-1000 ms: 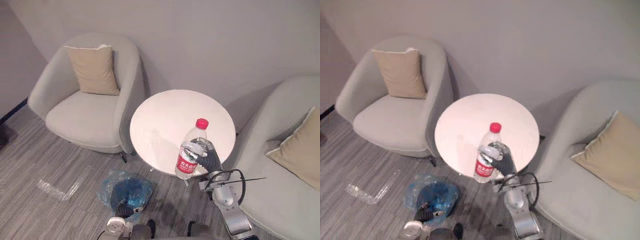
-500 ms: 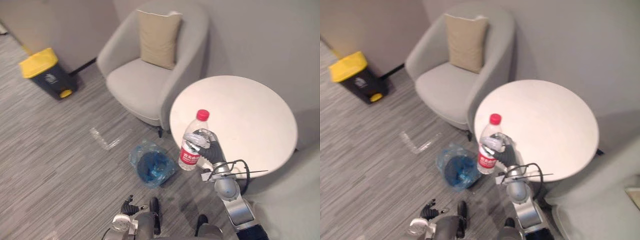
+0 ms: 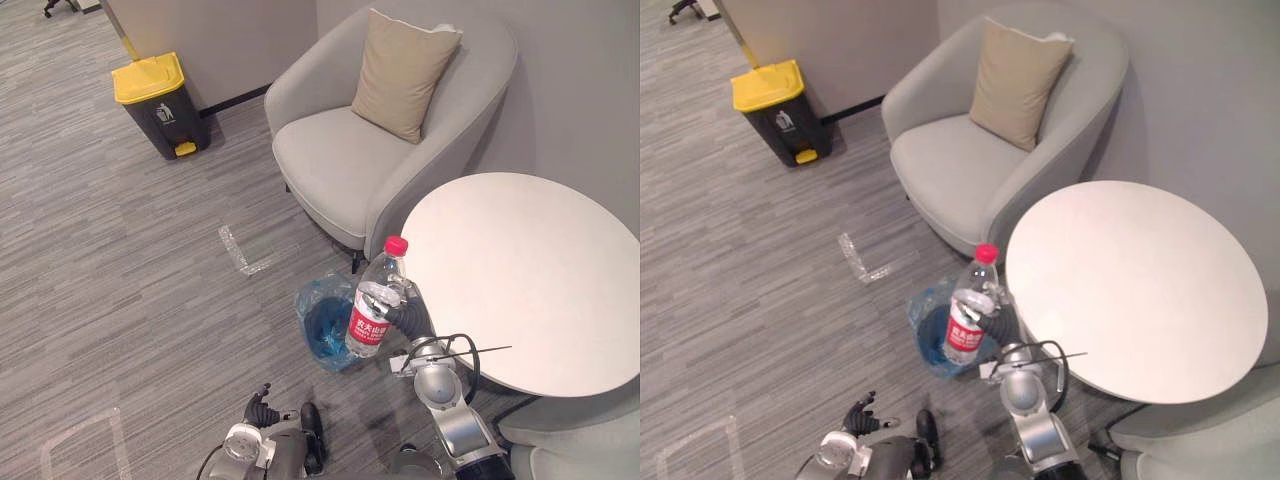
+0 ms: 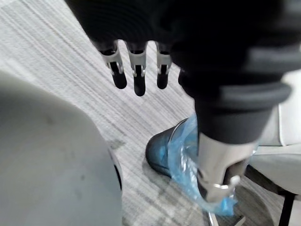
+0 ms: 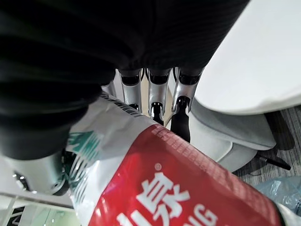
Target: Gather rubbish on tea table into small bin, then transfer packed bag to large trash can.
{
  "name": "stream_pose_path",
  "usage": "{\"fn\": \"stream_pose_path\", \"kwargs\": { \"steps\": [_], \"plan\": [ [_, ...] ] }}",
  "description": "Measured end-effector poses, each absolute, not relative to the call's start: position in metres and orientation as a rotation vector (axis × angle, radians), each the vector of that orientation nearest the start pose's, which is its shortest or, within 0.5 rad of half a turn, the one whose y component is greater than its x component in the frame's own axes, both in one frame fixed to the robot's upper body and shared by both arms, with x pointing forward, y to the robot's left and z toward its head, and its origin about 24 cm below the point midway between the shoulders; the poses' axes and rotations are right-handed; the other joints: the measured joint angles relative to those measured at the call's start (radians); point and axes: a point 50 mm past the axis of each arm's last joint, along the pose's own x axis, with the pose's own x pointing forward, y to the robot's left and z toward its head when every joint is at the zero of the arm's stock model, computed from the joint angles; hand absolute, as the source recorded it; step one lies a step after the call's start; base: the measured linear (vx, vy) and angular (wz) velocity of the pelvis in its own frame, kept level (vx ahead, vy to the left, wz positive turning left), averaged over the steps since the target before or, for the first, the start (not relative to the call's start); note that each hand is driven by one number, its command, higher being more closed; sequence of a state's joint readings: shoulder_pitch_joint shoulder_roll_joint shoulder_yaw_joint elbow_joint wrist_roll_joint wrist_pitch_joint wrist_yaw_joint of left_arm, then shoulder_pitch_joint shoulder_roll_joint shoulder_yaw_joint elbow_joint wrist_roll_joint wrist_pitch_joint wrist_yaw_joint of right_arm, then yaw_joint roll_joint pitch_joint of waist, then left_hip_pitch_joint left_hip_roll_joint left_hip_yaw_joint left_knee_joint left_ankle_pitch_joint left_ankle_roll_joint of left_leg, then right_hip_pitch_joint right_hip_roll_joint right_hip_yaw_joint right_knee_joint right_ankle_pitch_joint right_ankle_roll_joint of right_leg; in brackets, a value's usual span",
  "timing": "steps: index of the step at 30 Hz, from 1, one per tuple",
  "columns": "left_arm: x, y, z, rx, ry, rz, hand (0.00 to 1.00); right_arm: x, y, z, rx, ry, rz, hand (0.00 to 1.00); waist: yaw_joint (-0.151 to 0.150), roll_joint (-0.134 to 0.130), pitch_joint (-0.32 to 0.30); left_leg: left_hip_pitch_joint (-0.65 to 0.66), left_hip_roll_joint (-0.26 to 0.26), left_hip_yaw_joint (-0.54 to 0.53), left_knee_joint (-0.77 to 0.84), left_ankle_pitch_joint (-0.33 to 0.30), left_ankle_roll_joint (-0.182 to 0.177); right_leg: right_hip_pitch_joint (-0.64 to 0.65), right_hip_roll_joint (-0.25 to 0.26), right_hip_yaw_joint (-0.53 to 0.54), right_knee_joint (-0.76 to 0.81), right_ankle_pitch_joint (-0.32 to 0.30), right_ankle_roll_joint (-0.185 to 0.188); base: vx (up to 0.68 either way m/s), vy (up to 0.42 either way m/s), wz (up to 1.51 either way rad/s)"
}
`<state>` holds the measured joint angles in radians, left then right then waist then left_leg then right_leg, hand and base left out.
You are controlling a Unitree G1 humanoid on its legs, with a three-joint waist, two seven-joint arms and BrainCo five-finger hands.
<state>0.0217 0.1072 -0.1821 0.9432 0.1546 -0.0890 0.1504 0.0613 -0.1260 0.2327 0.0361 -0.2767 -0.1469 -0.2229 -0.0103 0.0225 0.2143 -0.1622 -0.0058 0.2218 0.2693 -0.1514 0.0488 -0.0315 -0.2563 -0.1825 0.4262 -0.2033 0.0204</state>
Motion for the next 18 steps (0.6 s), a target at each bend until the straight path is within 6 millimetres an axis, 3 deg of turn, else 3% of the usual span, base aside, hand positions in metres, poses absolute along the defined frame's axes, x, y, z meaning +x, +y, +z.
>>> {"fn": "stream_pose_path", "kwargs": {
  "steps": [1,2,4,5,7,10,14,18],
  "plan": [
    [0.146,0.170,-0.140,0.381,0.852,-0.060,0.00,0.234,-0.126,0.030,-0.370,-0.100,0.044,1.00,-0.002,-0.002,-0.001,0.015,0.007,-0.020,-0.015,0.000,0.000,-0.018,0.030,0.033,0.033,-0.011,-0.005,0.21,0.022,0.48],
    [0.145,0.173,-0.141,0.390,0.861,-0.056,0.00,0.233,-0.124,0.030,-0.372,-0.101,0.057,1.00,-0.003,-0.005,-0.001,0.043,0.019,-0.044,-0.039,0.005,0.005,-0.044,0.092,0.060,0.004,-0.040,0.015,0.20,-0.033,0.54],
    [0.143,0.176,-0.142,0.398,0.873,-0.054,0.00,0.233,-0.121,0.028,-0.368,-0.094,0.068,1.00,-0.004,-0.009,-0.001,0.083,0.022,-0.060,-0.059,0.014,-0.011,-0.075,0.148,0.069,-0.038,-0.040,0.018,0.24,-0.064,0.41],
    [0.143,0.176,-0.142,0.397,0.875,-0.055,0.00,0.233,-0.121,0.027,-0.370,-0.092,0.069,1.00,-0.004,-0.009,-0.001,0.091,0.019,-0.066,-0.059,0.013,-0.013,-0.074,0.156,0.068,-0.055,-0.034,0.010,0.26,-0.068,0.45],
    [0.141,0.172,-0.144,0.392,0.885,-0.063,0.00,0.230,-0.124,0.022,-0.378,-0.068,0.062,1.00,-0.014,-0.012,-0.010,0.113,-0.011,-0.114,-0.057,0.001,-0.029,-0.063,0.156,0.049,-0.157,0.061,0.011,0.25,-0.079,0.74],
    [0.140,0.167,-0.144,0.378,0.884,-0.066,0.00,0.229,-0.129,0.021,-0.396,-0.064,0.058,1.00,0.000,0.020,-0.016,0.112,0.006,-0.128,-0.082,-0.002,-0.042,-0.044,0.174,0.028,-0.201,0.062,0.011,0.28,-0.082,0.28],
    [0.141,0.168,-0.144,0.389,0.883,-0.074,0.00,0.229,-0.134,0.021,-0.393,-0.059,0.032,1.00,-0.004,0.015,-0.013,0.126,0.033,-0.118,-0.001,-0.032,-0.085,0.038,0.195,0.025,-0.248,0.063,0.011,0.16,-0.051,0.10],
    [0.142,0.167,-0.144,0.393,0.875,-0.079,0.00,0.230,-0.133,0.023,-0.391,-0.070,0.035,1.00,0.008,0.014,-0.013,0.101,0.055,-0.095,0.141,-0.045,-0.099,0.076,0.203,0.068,-0.264,0.087,0.007,0.11,0.030,-0.26]
  ]
}}
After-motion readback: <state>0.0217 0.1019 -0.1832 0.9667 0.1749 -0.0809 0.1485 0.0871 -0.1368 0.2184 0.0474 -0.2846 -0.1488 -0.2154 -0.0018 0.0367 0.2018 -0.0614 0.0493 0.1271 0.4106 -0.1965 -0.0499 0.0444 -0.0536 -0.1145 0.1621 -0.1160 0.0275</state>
